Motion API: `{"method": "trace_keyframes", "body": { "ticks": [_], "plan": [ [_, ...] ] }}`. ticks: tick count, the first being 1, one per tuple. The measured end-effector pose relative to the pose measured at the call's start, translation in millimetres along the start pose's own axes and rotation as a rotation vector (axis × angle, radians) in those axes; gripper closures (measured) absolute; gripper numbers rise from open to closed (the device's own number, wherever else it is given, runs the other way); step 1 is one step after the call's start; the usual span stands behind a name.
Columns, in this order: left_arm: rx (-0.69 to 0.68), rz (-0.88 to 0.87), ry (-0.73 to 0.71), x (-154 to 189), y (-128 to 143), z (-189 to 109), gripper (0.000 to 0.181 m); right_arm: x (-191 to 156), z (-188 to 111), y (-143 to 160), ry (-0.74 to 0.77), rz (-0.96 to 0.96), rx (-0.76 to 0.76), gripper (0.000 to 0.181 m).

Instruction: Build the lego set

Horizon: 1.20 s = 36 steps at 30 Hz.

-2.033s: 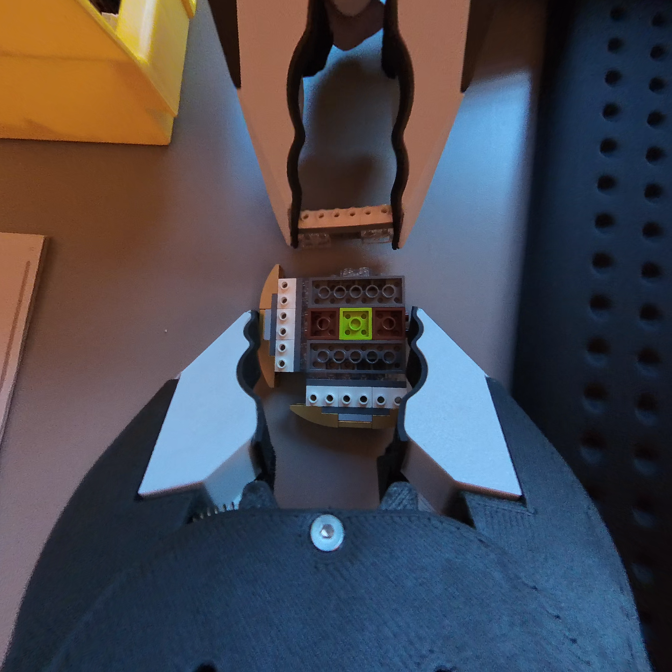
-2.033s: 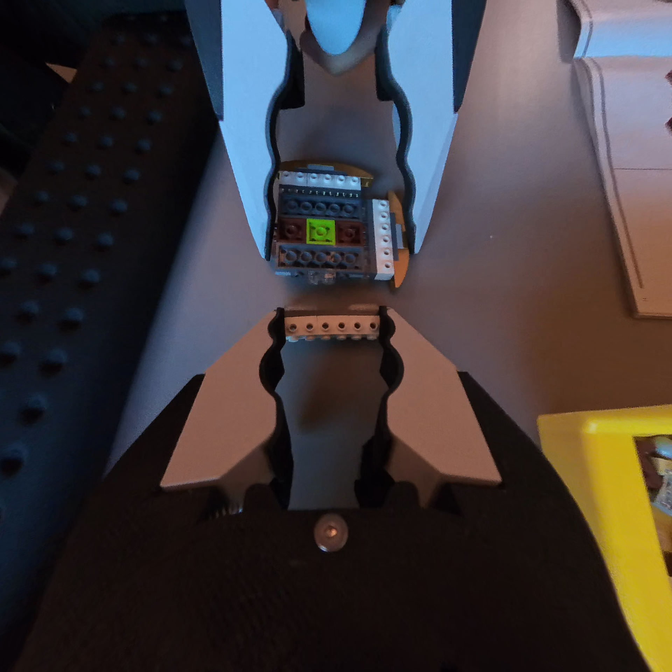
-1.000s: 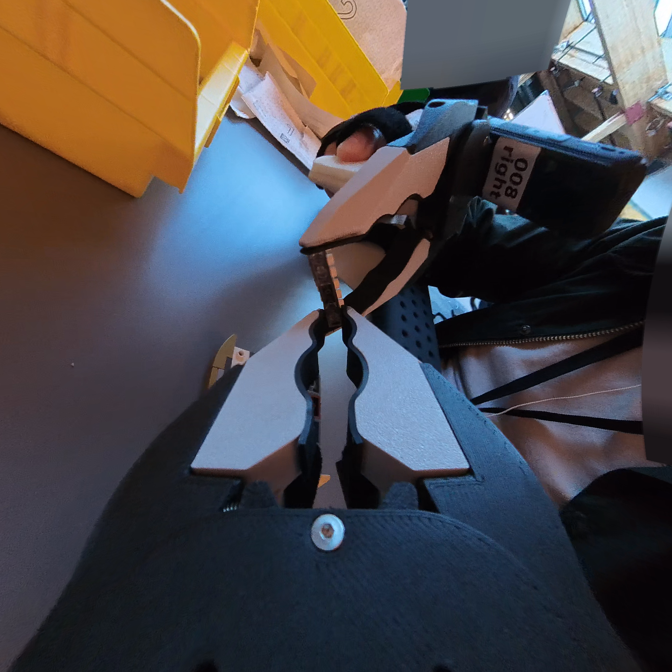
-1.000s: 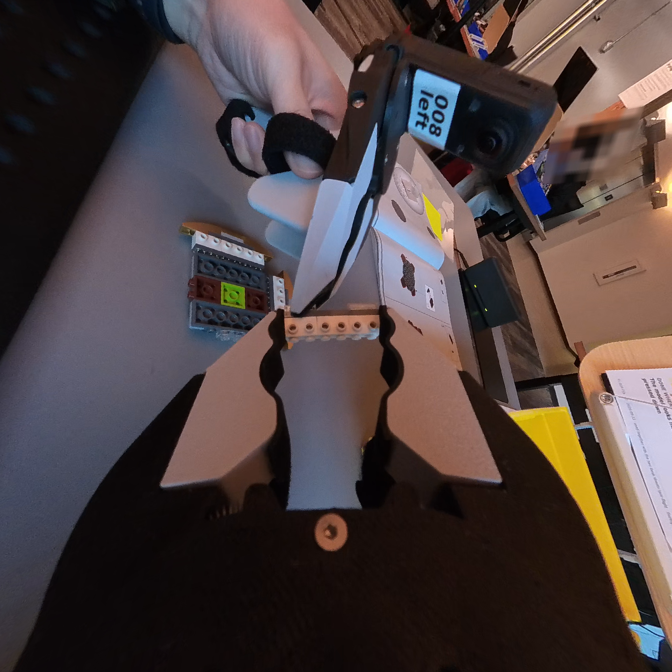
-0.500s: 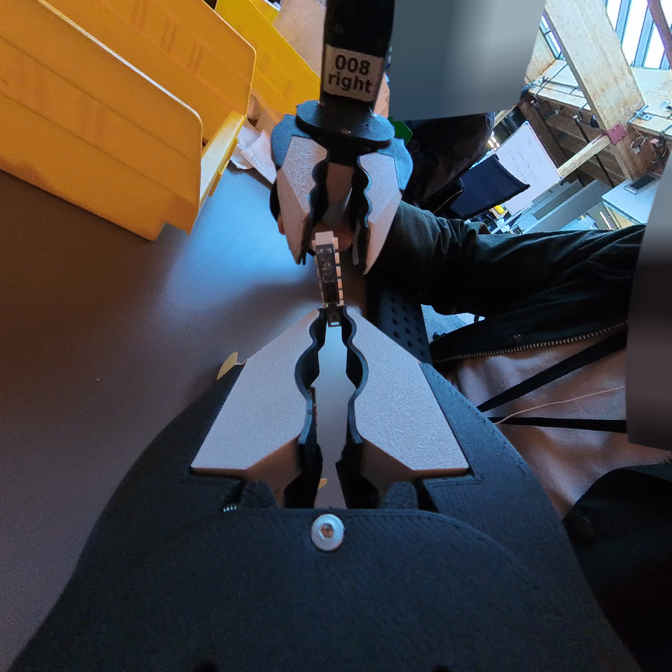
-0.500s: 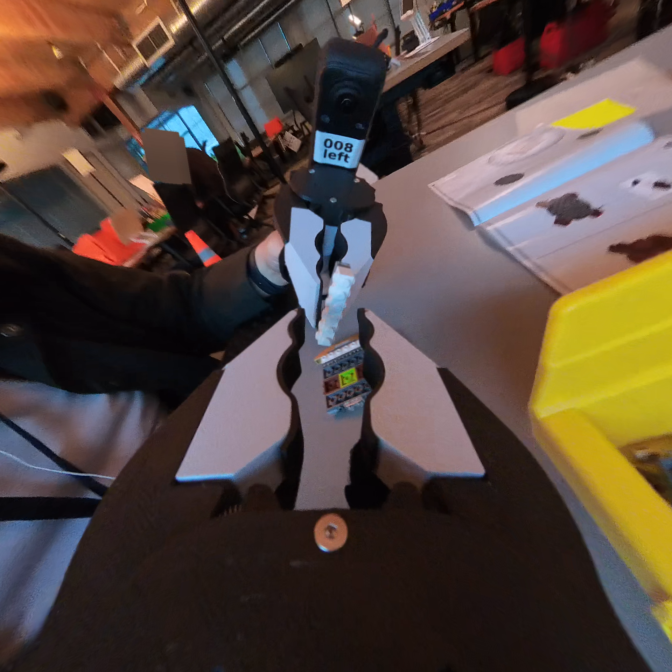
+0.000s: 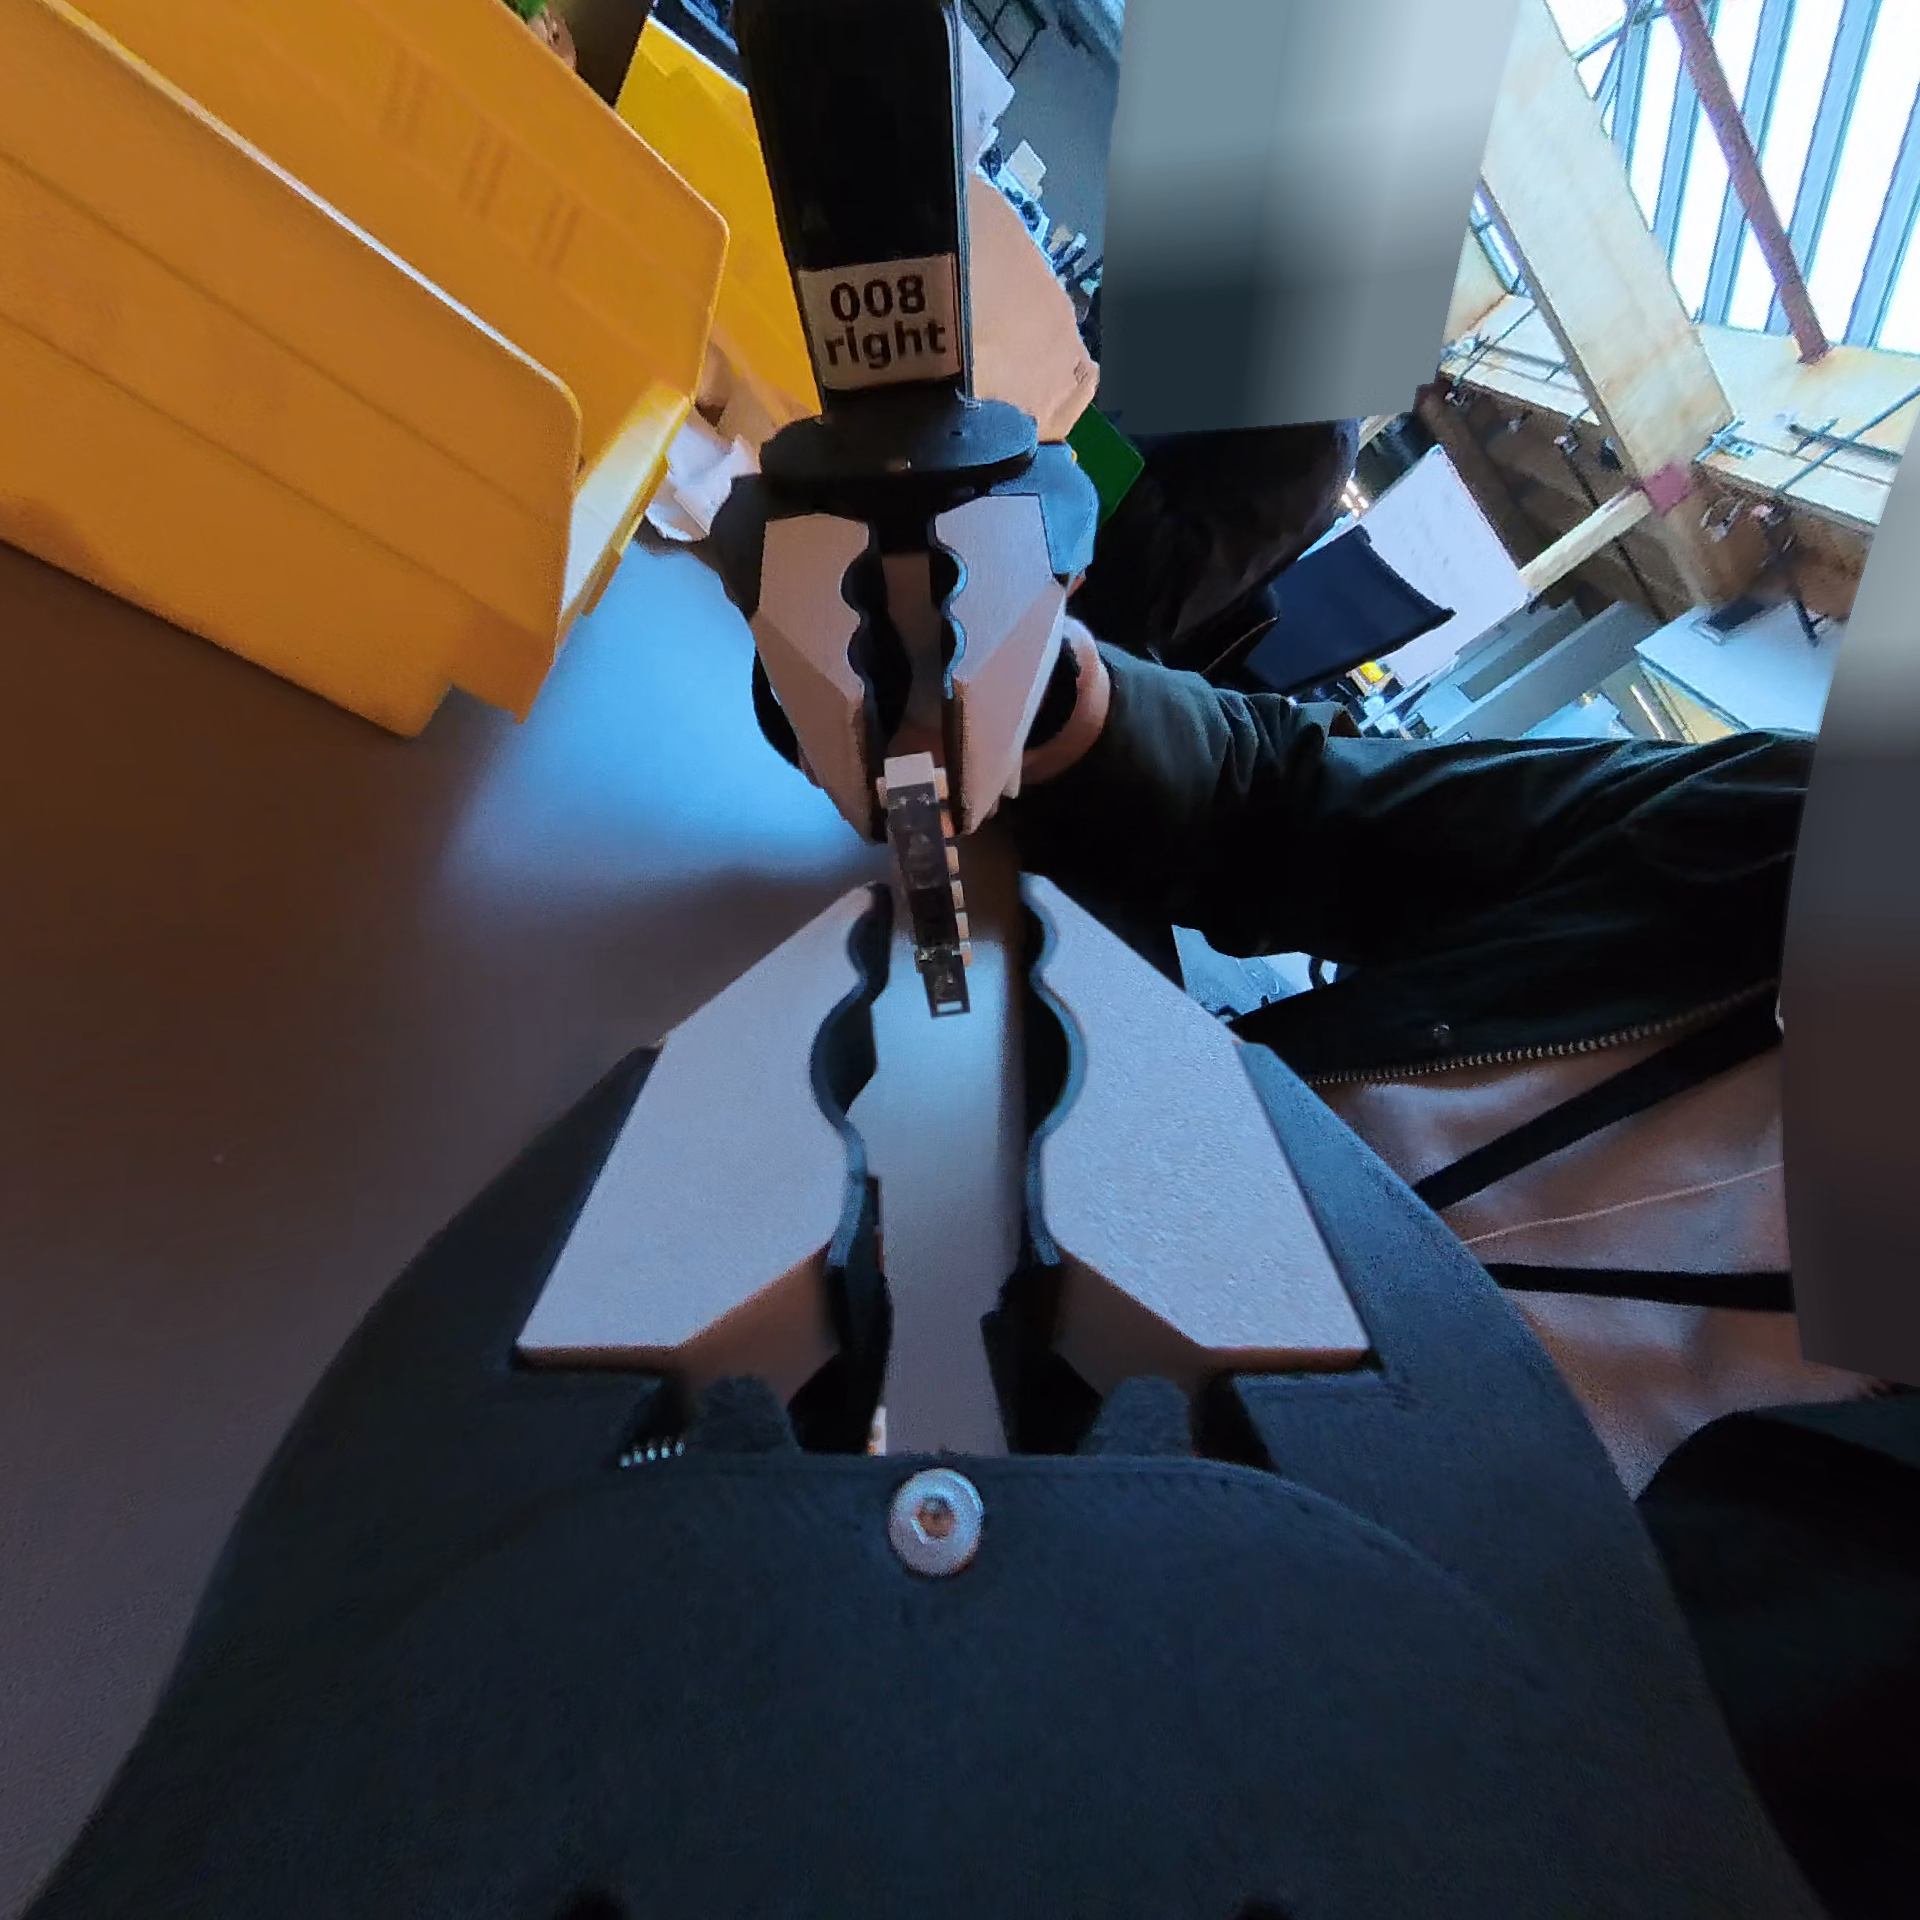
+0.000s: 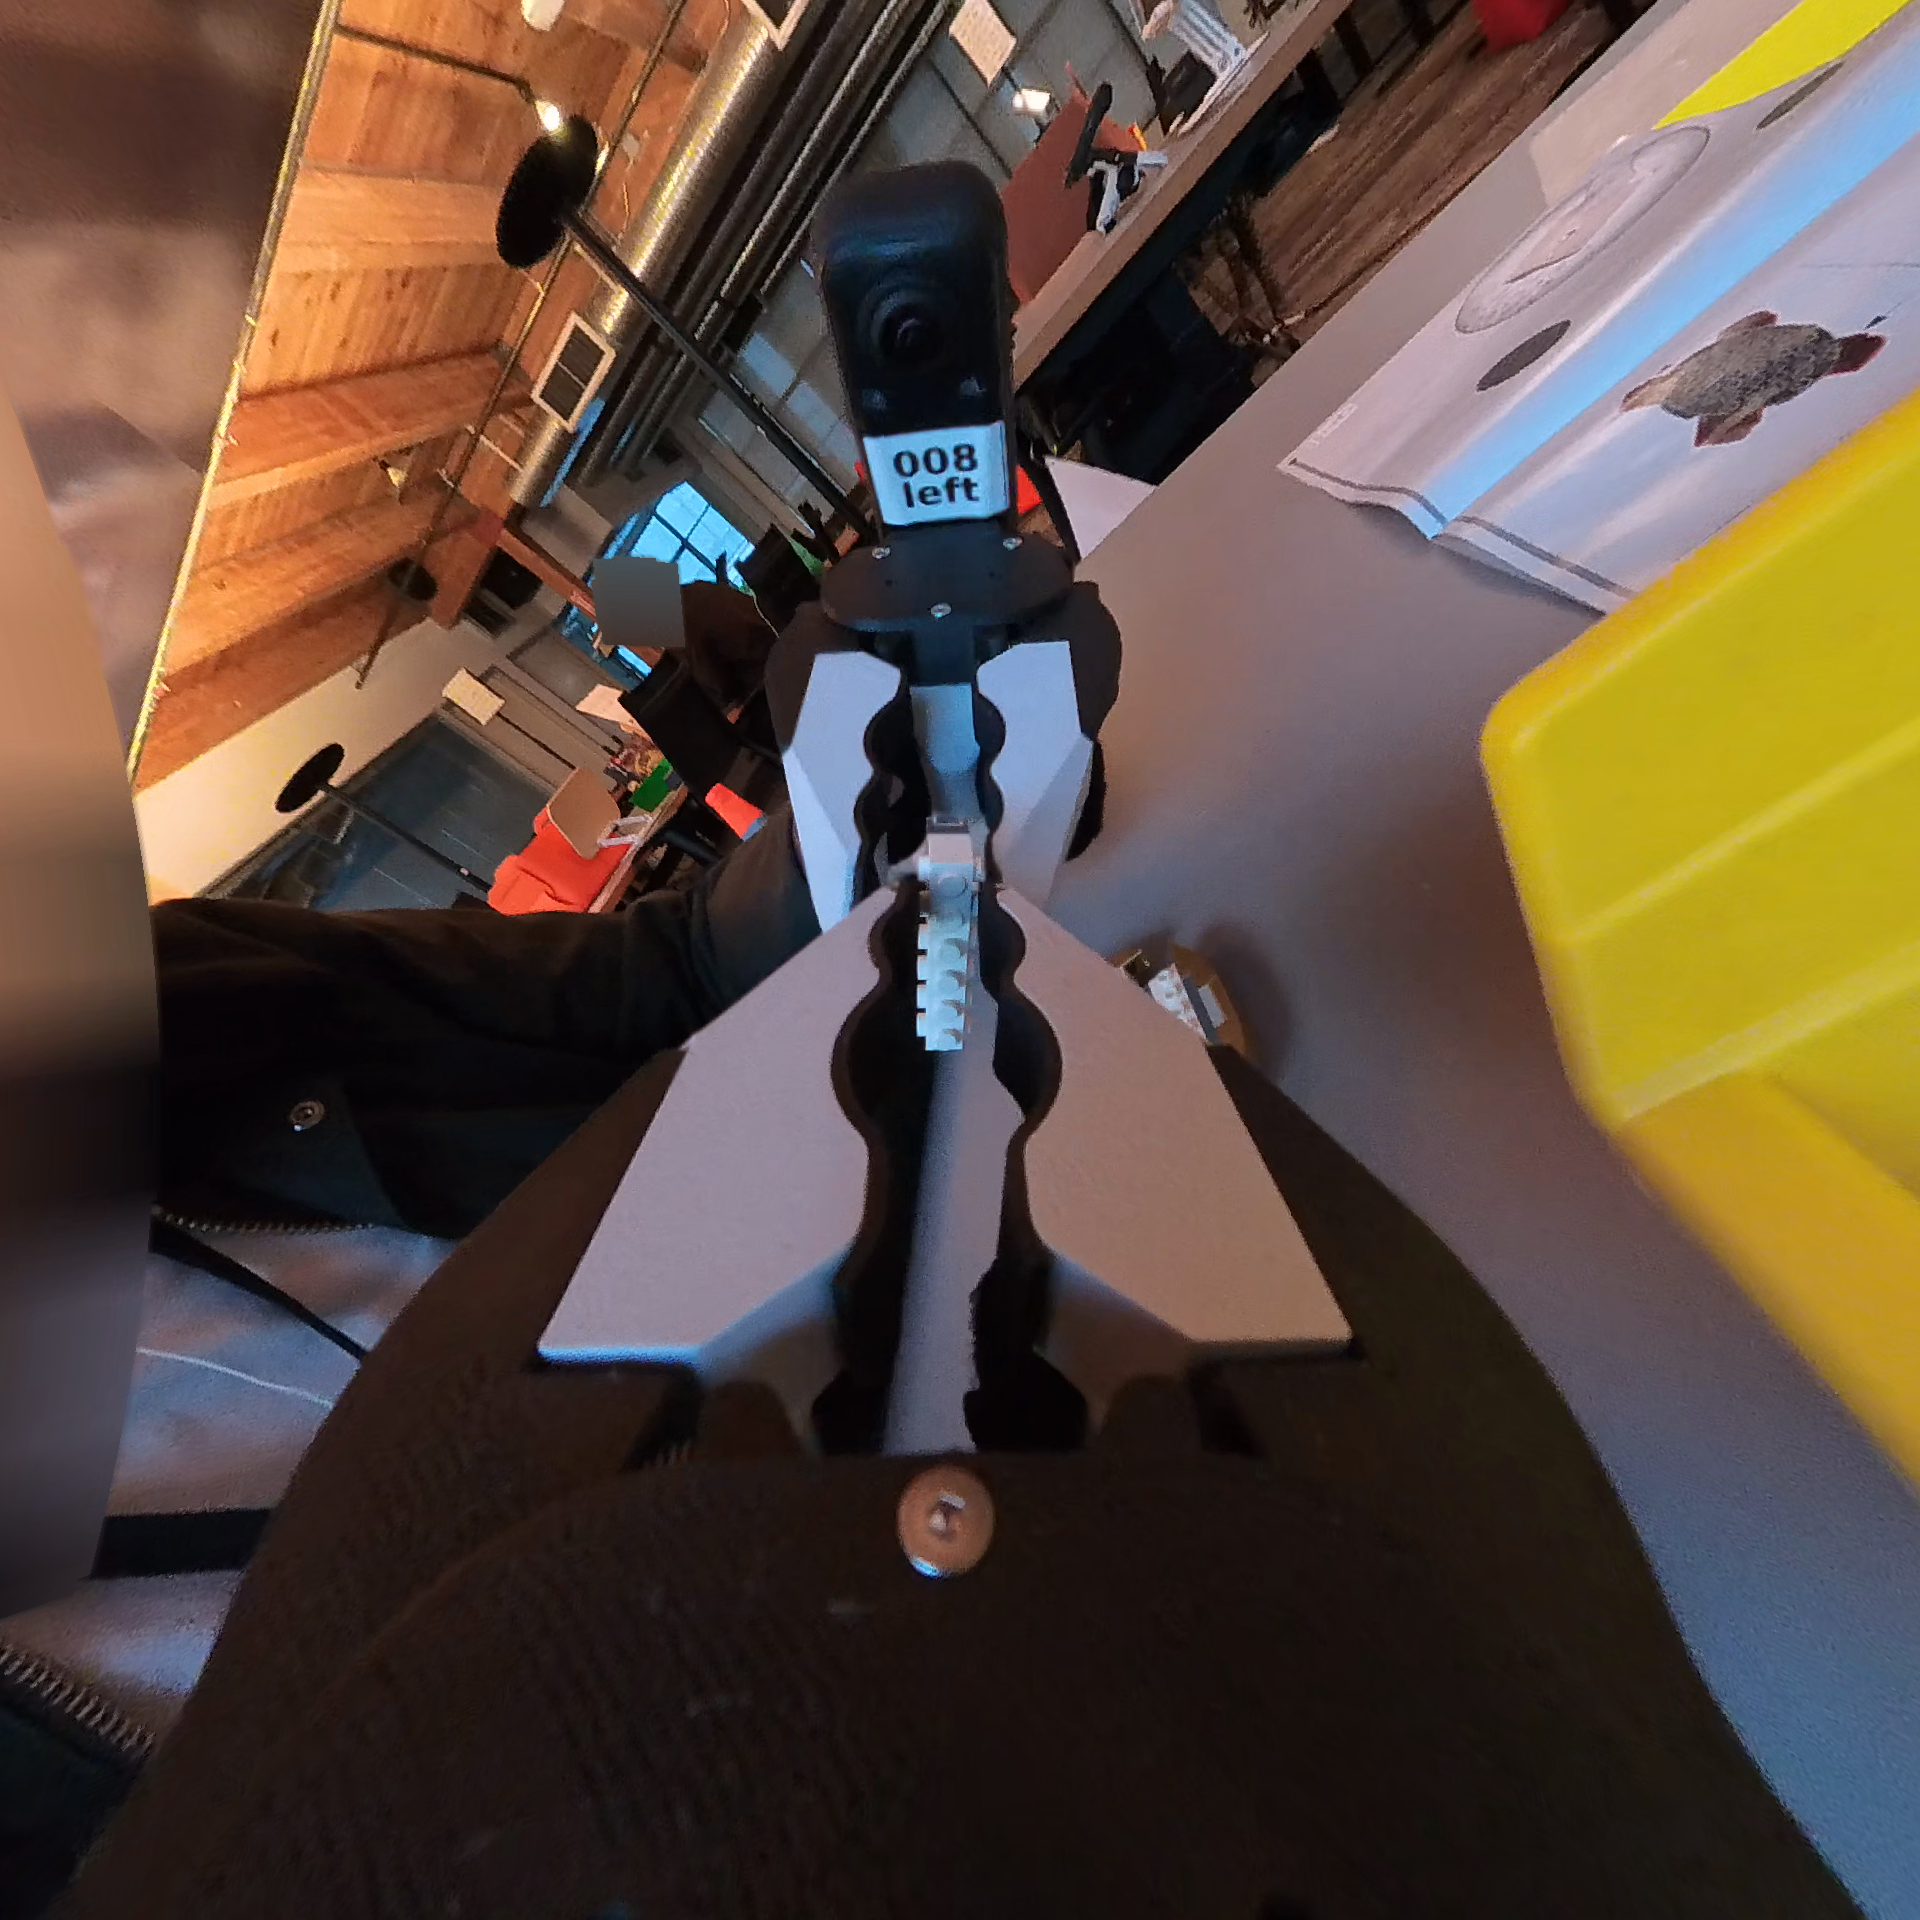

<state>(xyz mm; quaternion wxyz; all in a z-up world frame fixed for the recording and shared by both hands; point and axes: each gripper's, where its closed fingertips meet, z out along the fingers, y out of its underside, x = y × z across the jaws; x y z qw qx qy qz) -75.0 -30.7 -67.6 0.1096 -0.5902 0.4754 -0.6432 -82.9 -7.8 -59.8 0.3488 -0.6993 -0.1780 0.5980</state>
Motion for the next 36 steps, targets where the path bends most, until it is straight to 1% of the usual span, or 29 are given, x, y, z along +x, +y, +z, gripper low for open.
{"method": "trace_keyframes", "body": {
  "ticks": [1,3,4,5,8,13,16,17,18,19,21,23,27,36],
  "plan": [
    [-0.004,0.008,-0.019,-2.4,0.5,0.9,0.171,0.1,0.8,-1.2,0.001,0.002,0.01,0.173],
    [-0.013,0.037,-0.066,-6.8,1.8,2.1,0.172,1.4,2.0,-0.8,0.018,-0.009,0.005,0.173],
    [-0.02,0.047,-0.06,-4.3,2.4,2.2,0.172,0.7,2.1,-0.1,0.017,-0.021,-0.002,0.173],
    [-0.012,0.047,-0.016,3.7,1.0,1.8,0.171,-4.4,2.1,0.0,-0.015,-0.015,-0.005,0.173],
    [0.039,0.008,0.127,25.9,-6.8,-2.6,0.172,-27.0,0.8,-6.7,-0.175,0.056,0.02,0.173],
    [0.07,0.002,0.278,49.7,-11.5,-5.2,0.172,-50.4,-0.1,-9.6,-0.328,0.098,0.03,0.174],
    [0.079,0.009,0.314,56.5,-12.9,-6.1,0.172,-58.0,0.2,-11.1,-0.354,0.09,0.036,0.175],
    [0.081,0.012,0.302,55.1,-13.4,-6.1,0.172,-58.2,0.4,-11.5,-0.351,0.09,0.037,0.175],
    [0.079,0.022,0.259,49.4,-13.3,-5.7,0.172,-55.4,0.6,-12.3,-0.329,0.091,0.042,0.175],
    [0.067,0.041,0.184,39.4,-11.9,-5.0,0.172,-48.2,1.0,-12.4,-0.275,0.076,0.044,0.175],
    [0.046,0.085,0.029,19.1,-9.4,-5.6,0.172,-29.7,0.6,-11.7,-0.124,-0.001,0.044,0.173],
    [0.024,0.094,-0.041,9.2,-6.2,-5.4,0.171,-18.4,0.1,-11.8,-0.022,-0.045,0.048,0.171],
    [-0.005,0.078,-0.086,0.2,-0.8,-3.7,0.171,-7.5,2.2,-7.4,0.053,-0.034,0.023,0.172],
    [-0.042,0.082,-0.139,-6.6,4.5,-2.9,0.171,0.8,3.8,-2.6,0.107,-0.029,-0.001,0.172]
  ]
}}
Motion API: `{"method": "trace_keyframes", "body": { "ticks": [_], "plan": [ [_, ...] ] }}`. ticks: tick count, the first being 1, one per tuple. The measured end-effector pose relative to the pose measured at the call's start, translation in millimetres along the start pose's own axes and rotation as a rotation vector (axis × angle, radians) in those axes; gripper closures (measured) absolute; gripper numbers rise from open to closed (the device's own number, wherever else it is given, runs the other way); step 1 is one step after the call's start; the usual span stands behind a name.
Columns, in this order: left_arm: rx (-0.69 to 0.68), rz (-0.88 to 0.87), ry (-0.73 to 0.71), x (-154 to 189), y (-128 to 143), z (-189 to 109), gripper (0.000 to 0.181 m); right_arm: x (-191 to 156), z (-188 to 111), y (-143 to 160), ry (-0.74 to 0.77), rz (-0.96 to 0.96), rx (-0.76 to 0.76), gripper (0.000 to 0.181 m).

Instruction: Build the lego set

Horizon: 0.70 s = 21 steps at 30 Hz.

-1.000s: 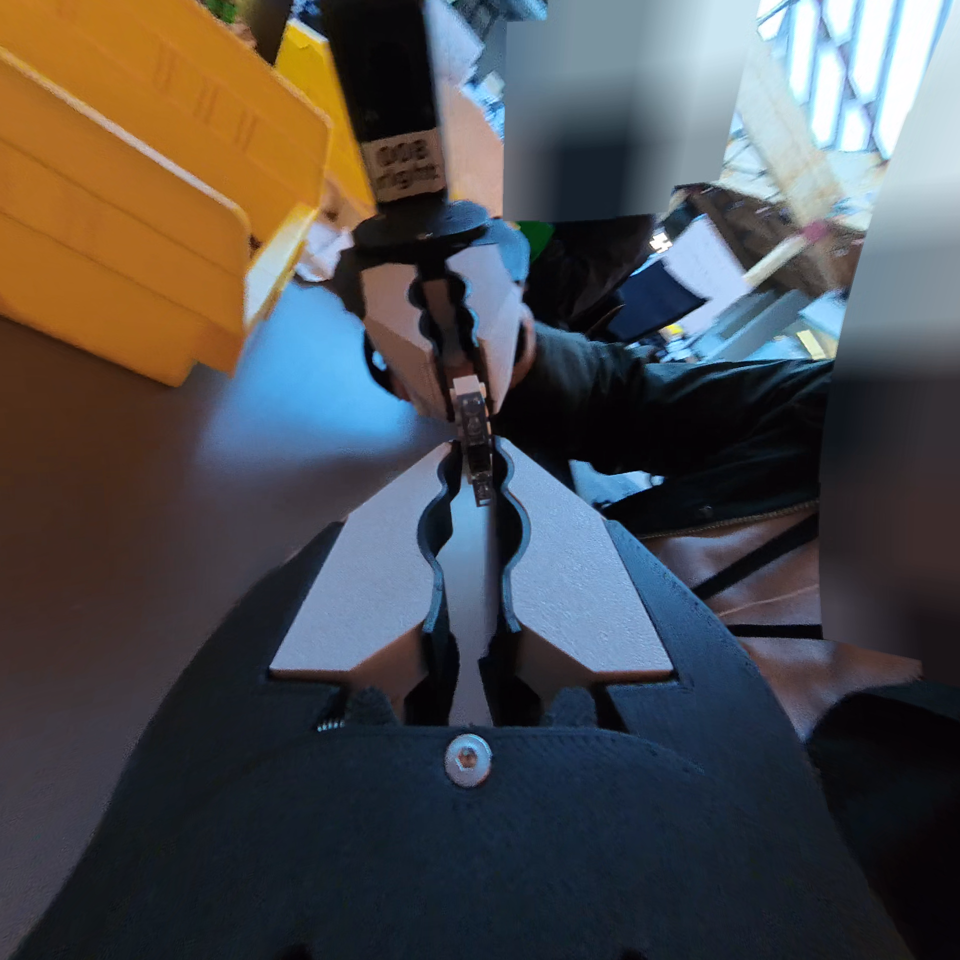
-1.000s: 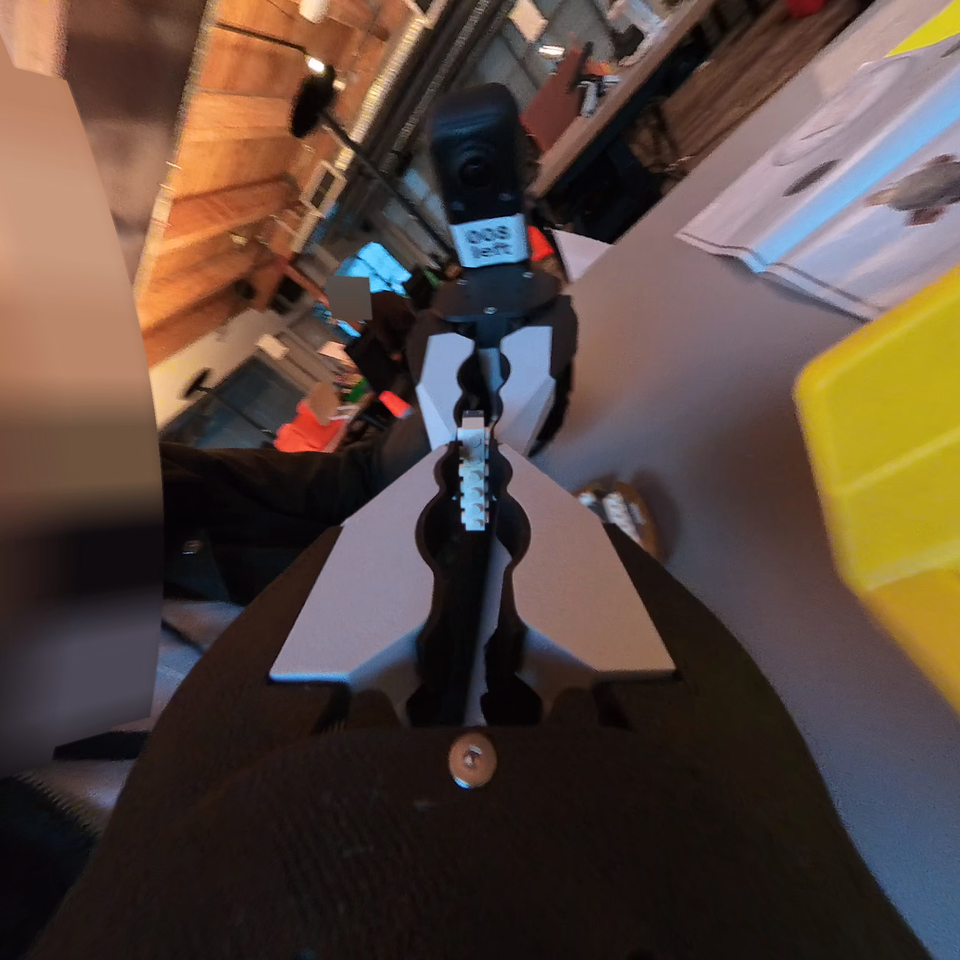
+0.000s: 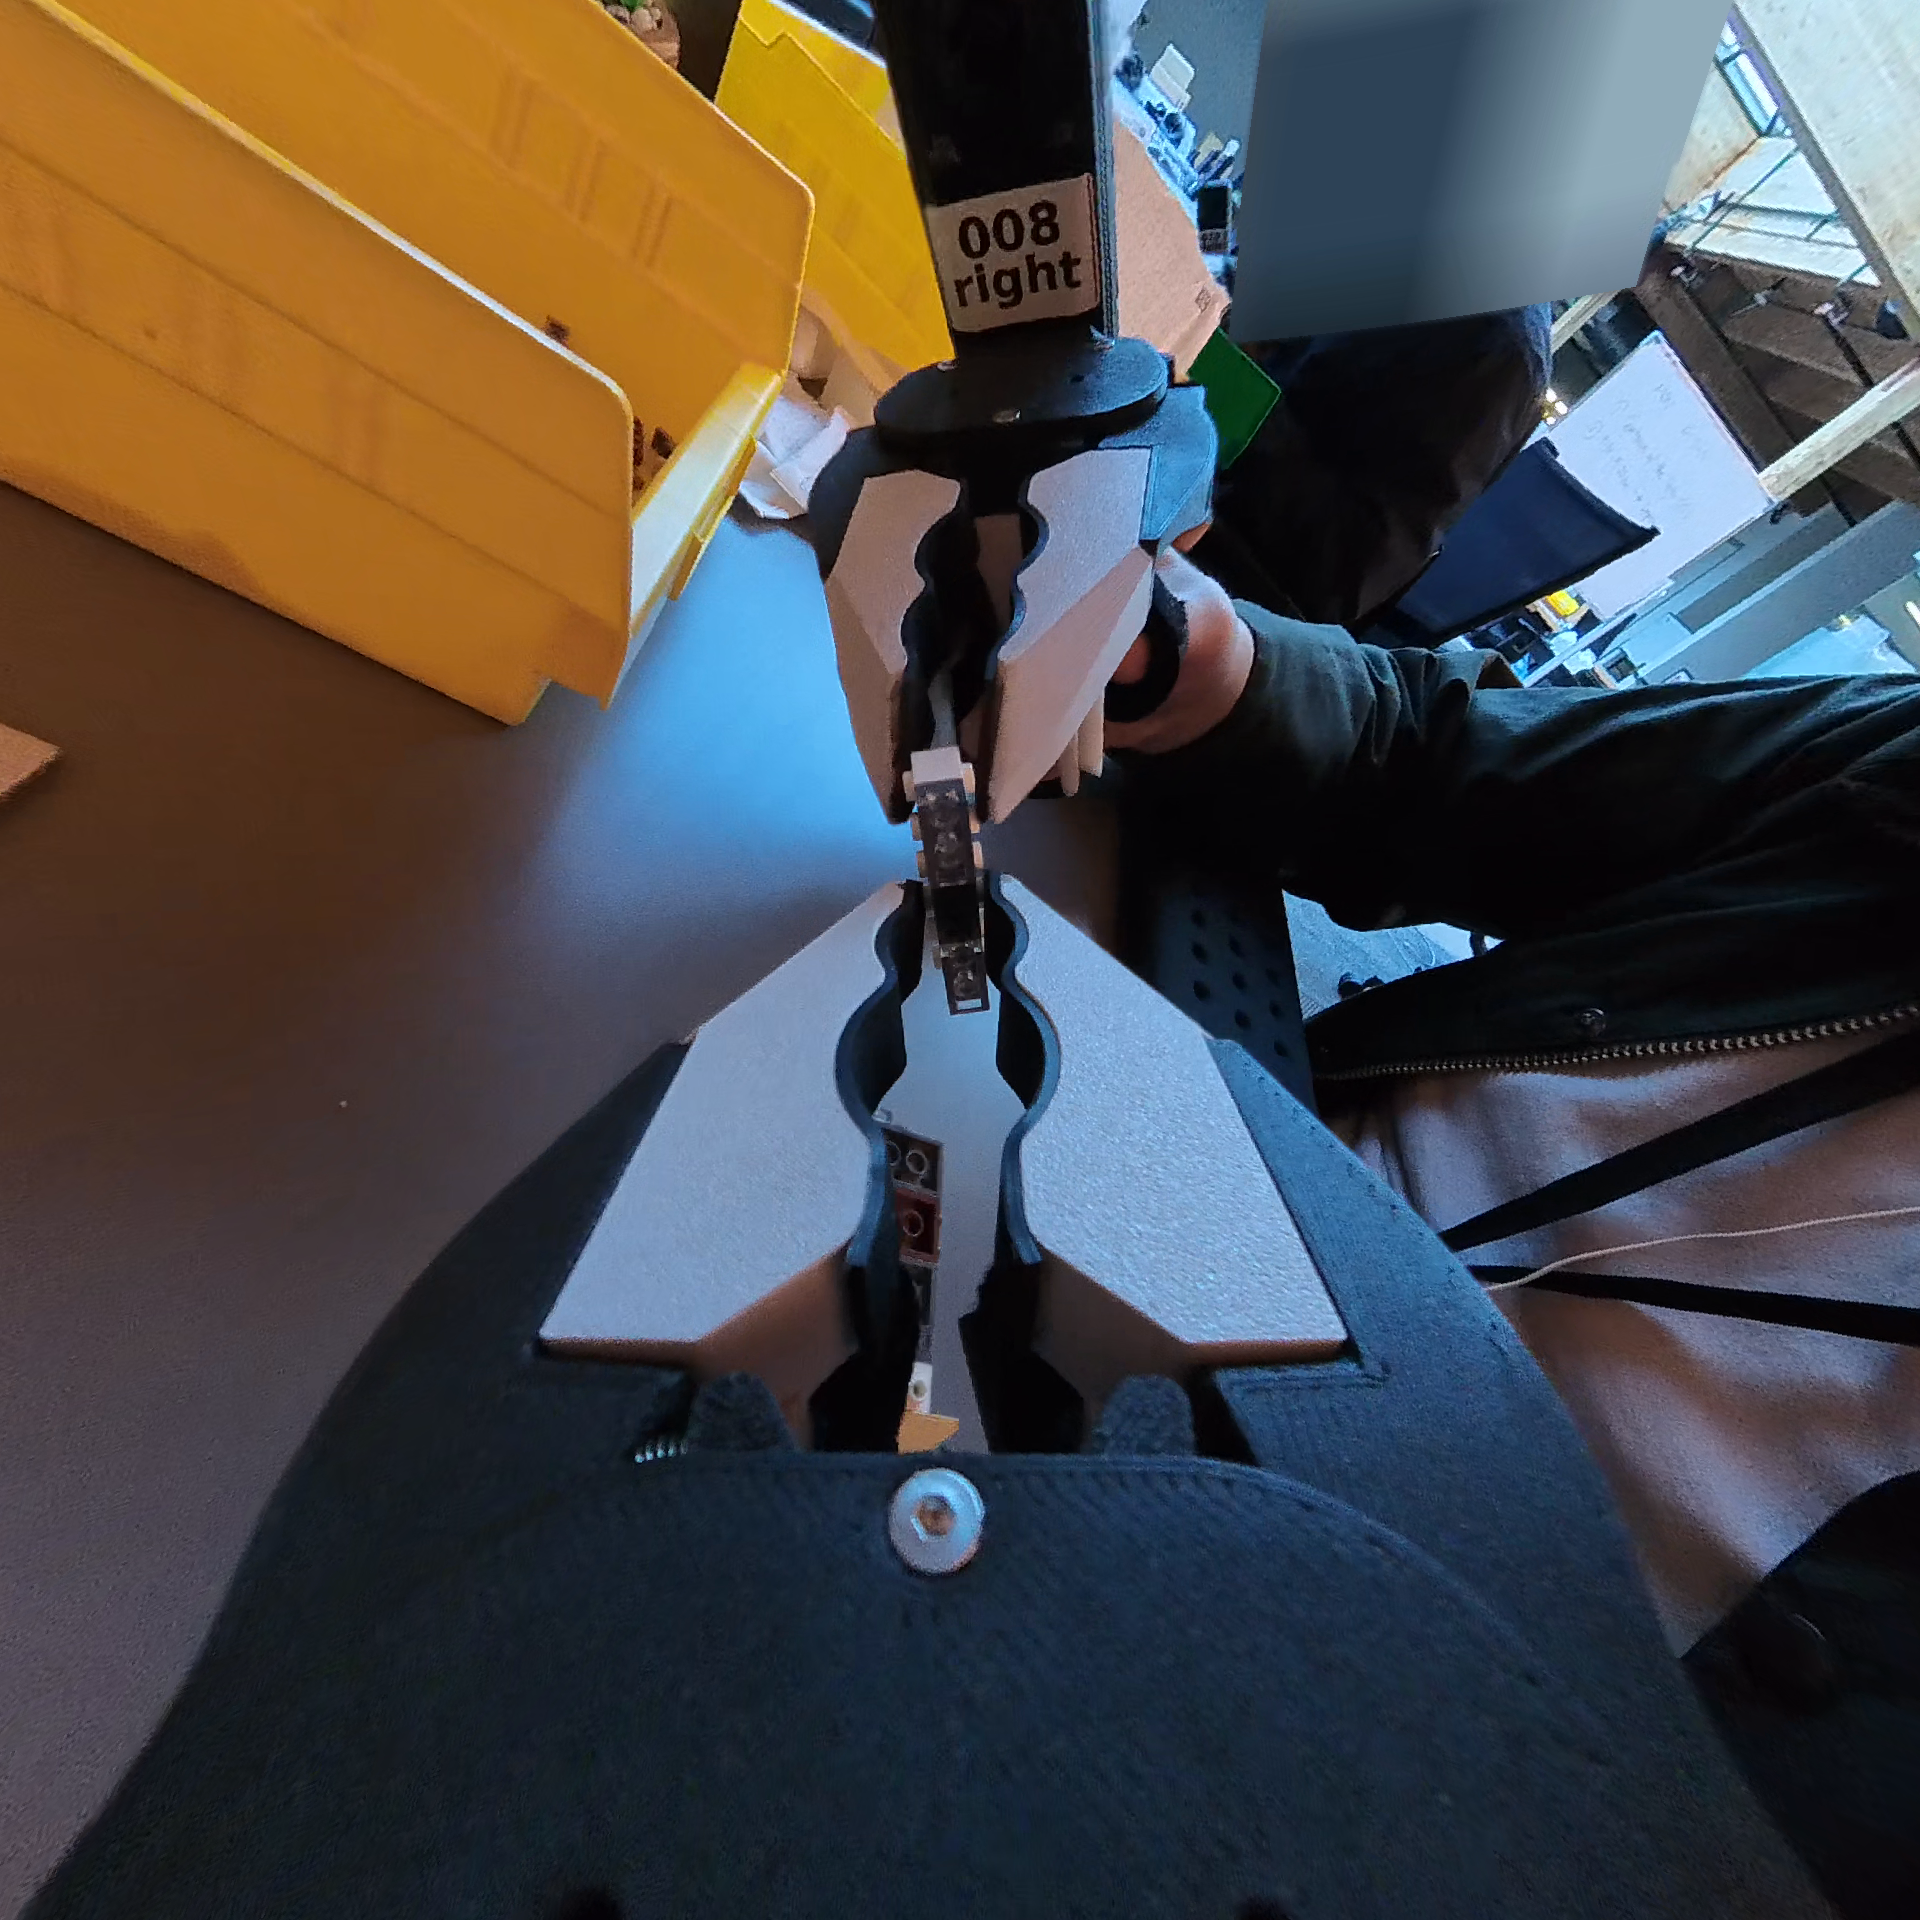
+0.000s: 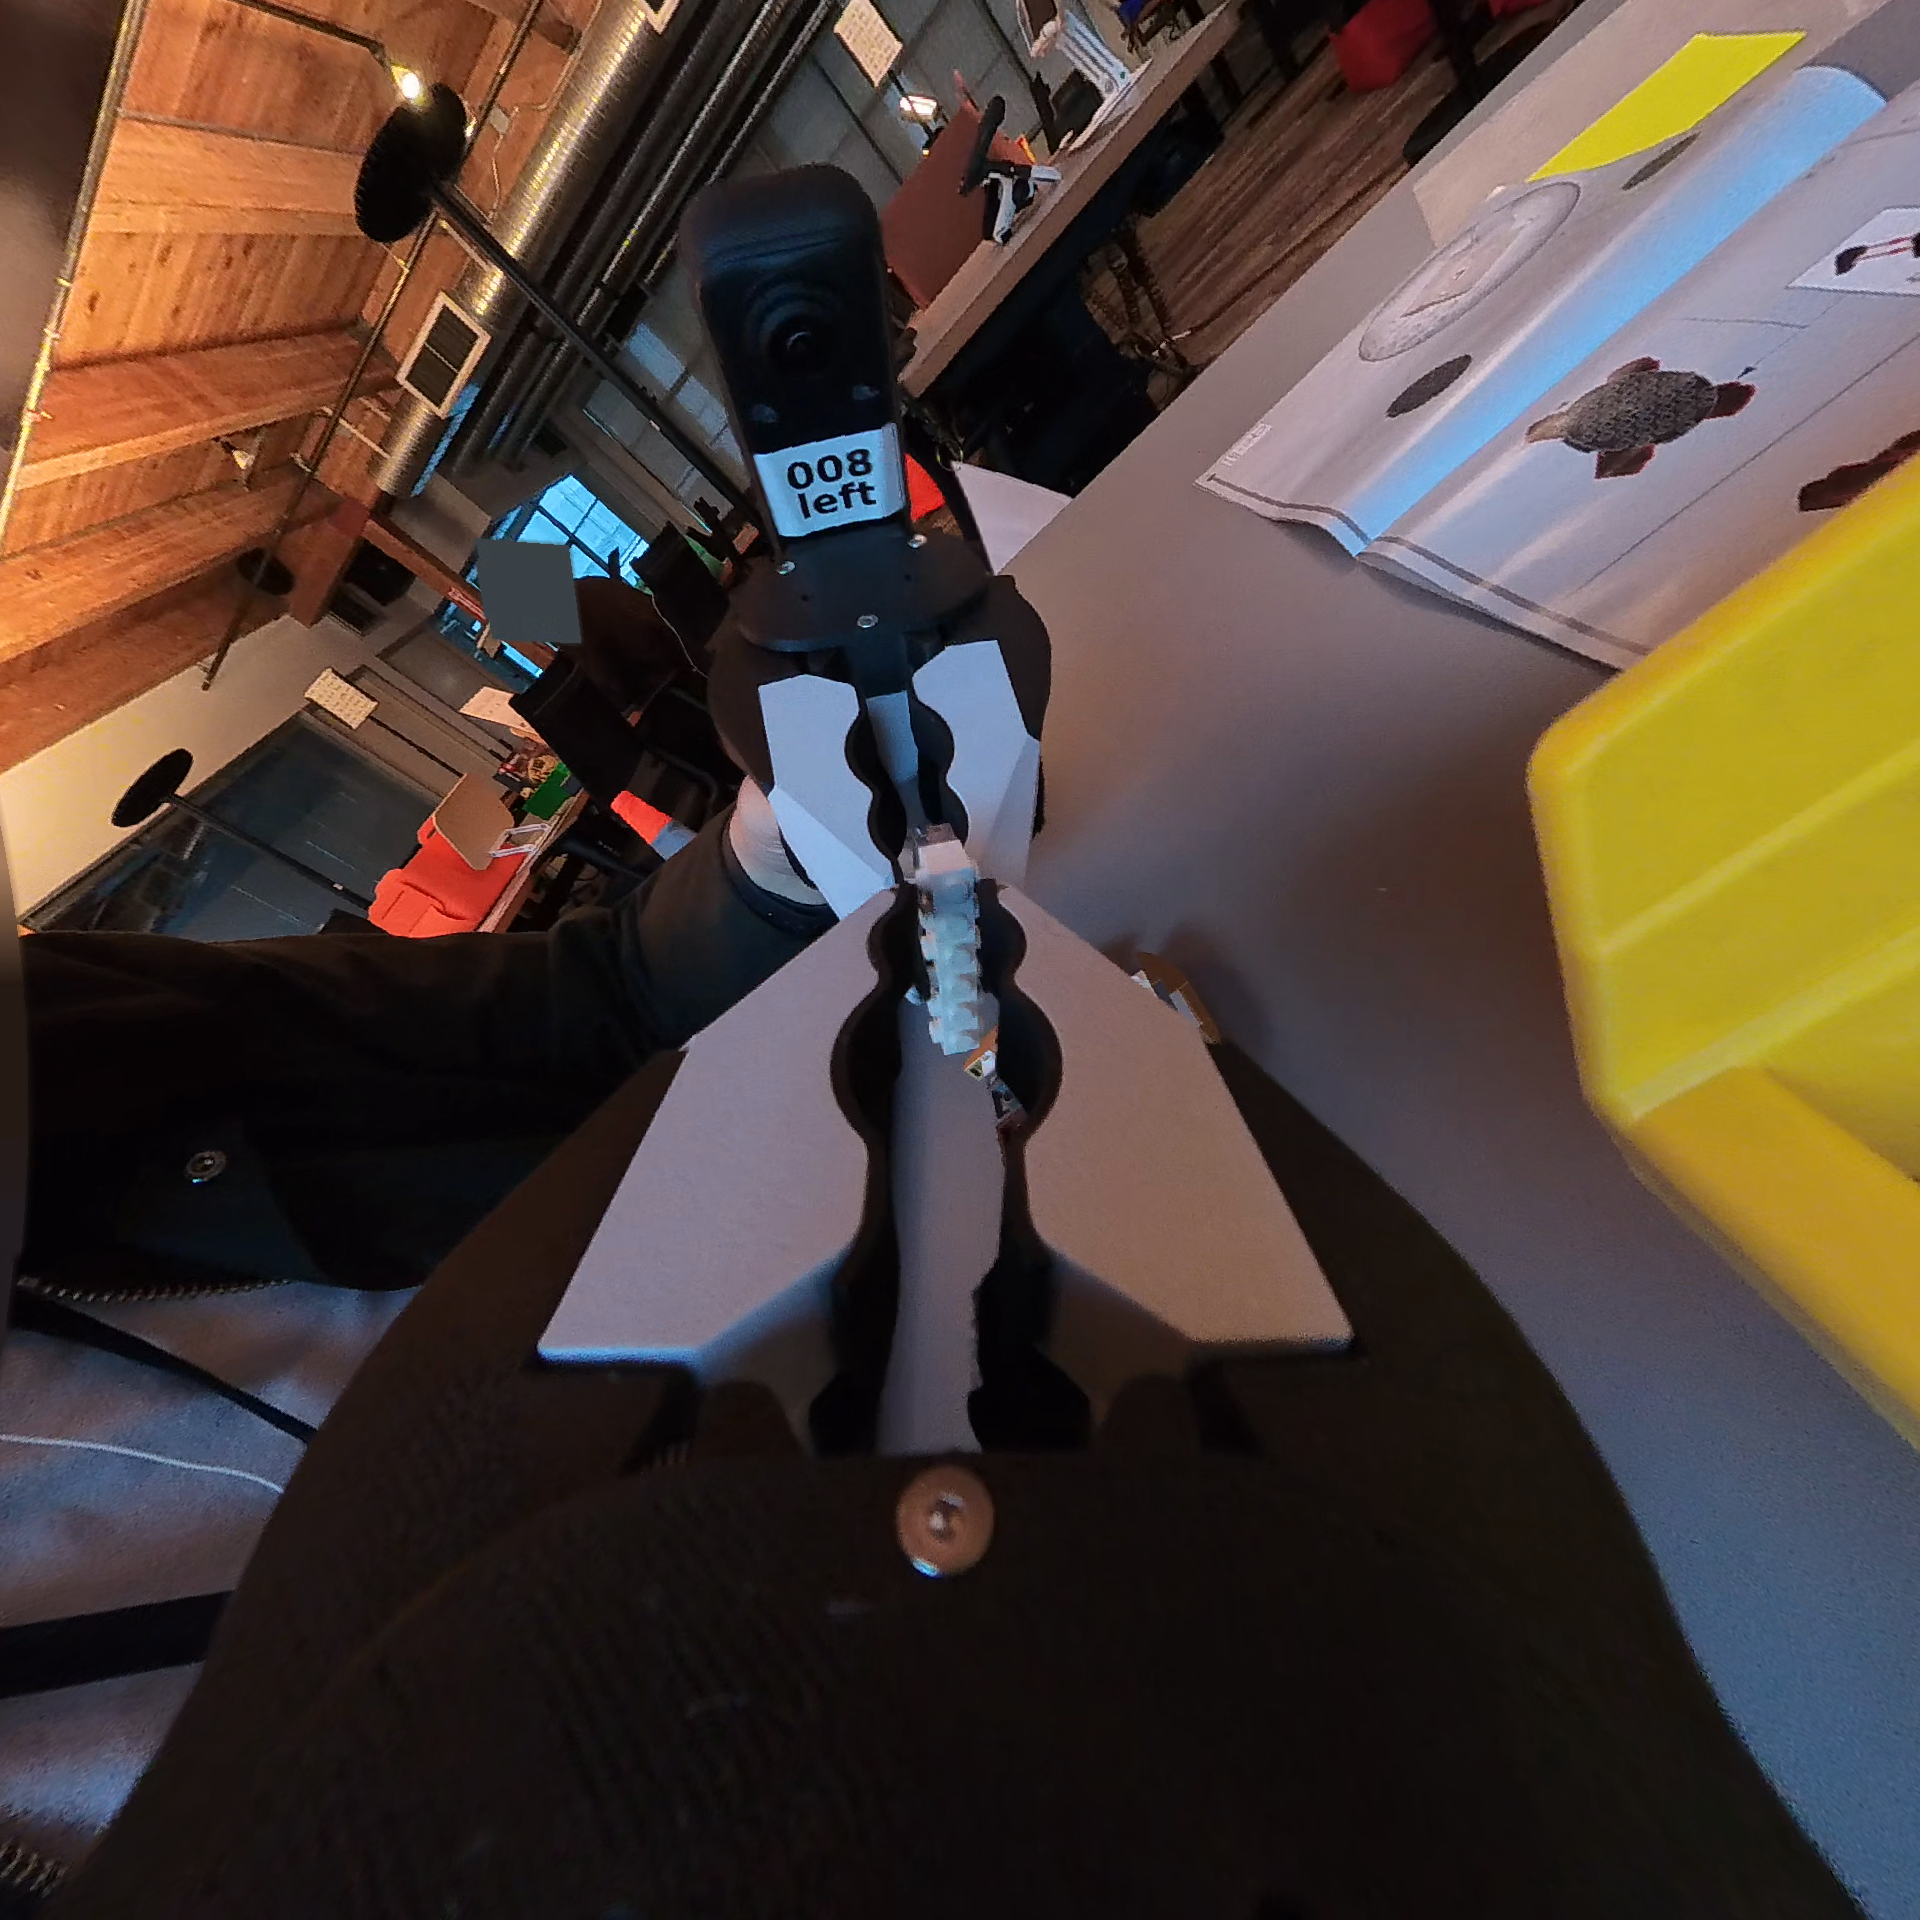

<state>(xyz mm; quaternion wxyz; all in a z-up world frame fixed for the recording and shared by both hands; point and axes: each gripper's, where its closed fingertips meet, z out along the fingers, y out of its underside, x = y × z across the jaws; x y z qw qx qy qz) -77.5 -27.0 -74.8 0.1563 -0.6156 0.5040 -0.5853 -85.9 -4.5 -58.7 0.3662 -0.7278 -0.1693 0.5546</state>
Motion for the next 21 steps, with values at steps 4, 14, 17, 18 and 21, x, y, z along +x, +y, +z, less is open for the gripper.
{"method": "trace_keyframes", "body": {
  "ticks": [4,14,17,18,21],
  "plan": [
    [-0.012,0.01,-0.003,1.1,1.6,1.6,0.171,-0.4,3.0,4.4,-0.018,0.029,-0.017,0.172],
    [0.035,-0.054,0.229,33.9,-5.0,-2.9,0.172,-27.9,-2.0,4.0,-0.151,0.016,-0.068,0.173],
    [0.049,-0.06,0.349,52.3,-8.1,-7.0,0.172,-43.7,-4.3,2.0,-0.228,0.001,-0.067,0.173],
    [0.054,-0.062,0.39,58.3,-8.8,-9.2,0.172,-50.2,-7.5,-2.7,-0.272,0.01,-0.043,0.173],
    [0.074,-0.06,0.416,61.2,-12.1,-11.4,0.172,-54.4,-21.2,-15.6,-0.345,0.04,0.015,0.174]
  ]
}}
